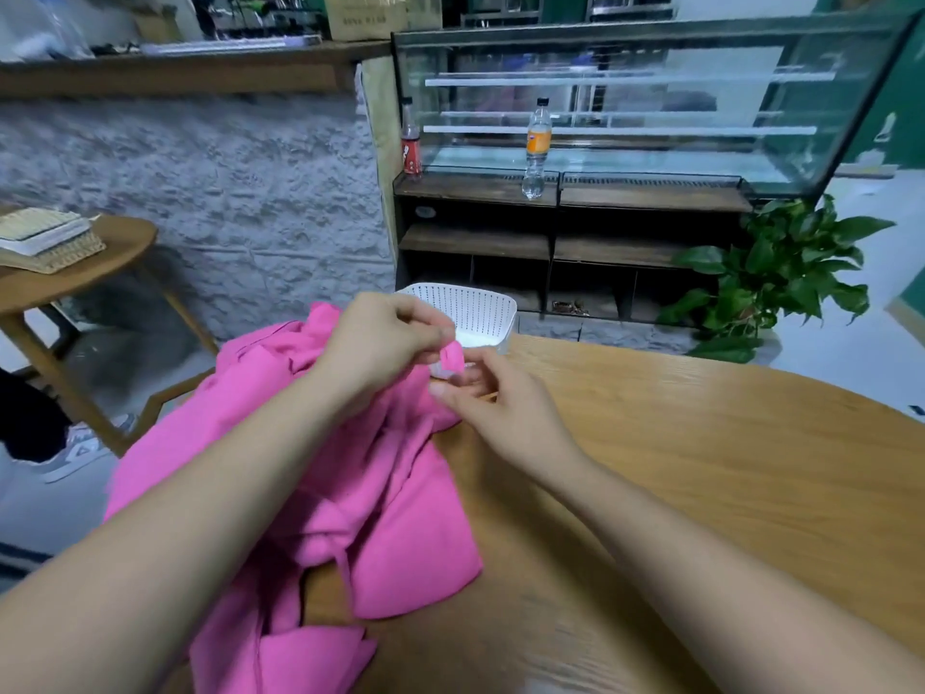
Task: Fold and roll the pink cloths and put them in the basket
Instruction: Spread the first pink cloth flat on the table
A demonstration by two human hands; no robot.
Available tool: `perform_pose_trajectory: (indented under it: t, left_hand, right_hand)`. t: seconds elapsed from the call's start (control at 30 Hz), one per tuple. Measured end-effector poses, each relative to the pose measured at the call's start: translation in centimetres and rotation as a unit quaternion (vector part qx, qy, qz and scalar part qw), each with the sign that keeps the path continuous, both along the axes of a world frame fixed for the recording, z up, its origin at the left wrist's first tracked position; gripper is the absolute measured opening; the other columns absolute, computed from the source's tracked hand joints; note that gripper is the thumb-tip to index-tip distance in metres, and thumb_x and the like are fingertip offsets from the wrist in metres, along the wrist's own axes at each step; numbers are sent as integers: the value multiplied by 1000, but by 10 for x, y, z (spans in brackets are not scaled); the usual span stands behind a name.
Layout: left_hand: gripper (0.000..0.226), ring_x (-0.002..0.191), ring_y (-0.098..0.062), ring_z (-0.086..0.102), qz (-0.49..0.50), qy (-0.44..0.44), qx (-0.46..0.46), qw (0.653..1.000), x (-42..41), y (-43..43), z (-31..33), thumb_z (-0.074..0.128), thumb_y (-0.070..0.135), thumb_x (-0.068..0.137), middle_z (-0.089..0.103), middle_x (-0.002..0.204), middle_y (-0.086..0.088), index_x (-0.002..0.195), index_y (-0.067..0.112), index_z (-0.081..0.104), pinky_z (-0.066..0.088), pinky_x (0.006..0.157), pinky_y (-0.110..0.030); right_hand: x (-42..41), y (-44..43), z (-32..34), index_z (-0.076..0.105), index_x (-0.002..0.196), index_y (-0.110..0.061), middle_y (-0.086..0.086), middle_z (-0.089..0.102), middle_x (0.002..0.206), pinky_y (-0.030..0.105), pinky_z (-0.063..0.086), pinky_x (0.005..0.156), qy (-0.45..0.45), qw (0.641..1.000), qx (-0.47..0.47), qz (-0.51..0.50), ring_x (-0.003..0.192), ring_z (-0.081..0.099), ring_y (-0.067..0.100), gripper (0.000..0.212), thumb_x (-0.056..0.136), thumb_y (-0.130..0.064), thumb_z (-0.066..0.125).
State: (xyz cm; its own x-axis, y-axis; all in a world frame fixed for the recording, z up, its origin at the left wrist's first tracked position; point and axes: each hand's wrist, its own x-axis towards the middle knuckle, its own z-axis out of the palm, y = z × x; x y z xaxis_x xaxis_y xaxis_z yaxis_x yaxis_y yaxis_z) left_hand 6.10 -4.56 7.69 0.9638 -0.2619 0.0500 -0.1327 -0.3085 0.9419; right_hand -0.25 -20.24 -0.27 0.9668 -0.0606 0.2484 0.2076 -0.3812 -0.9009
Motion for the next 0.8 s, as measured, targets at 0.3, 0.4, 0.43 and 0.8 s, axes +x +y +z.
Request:
perform_pose_trajectory:
  t: [0.3,0.4,0.43,0.8]
  left_hand:
    - [21,51,-10,61,-115,-43,-32,992,-60,1,55,83,1,85,68,73,-14,100,-7,71,45,48,-16]
    - [24,58,-10,61,-145,-54,-47,987,-72,0,72,85,1,84,68,72,-10,101,-6,70,48,54,-19]
    - [23,59,-9,62,-154,-64,-52,985,-75,0,77,85,2,84,69,73,-8,101,-3,70,49,57,-18]
    - [52,112,-8,70,-196,-155,45,967,-102,29,117,85,25,86,75,120,3,134,24,65,54,99,-25]
  right_hand:
    - [-42,3,50,71,111,-26,-3,77,96,44,60,82,-80,996,35,18,87,74,21,22,93,-19,79]
    - [-49,2,58,73,102,-30,-7,77,88,46,59,81,-52,999,3,8,83,73,15,7,96,-26,75]
    - [-52,2,63,74,100,-28,-4,76,84,47,59,78,-50,999,0,7,80,72,16,3,98,-26,72]
    - [-115,-9,152,57,92,-17,-5,59,84,38,40,76,-149,987,49,-33,78,50,11,23,106,-35,55]
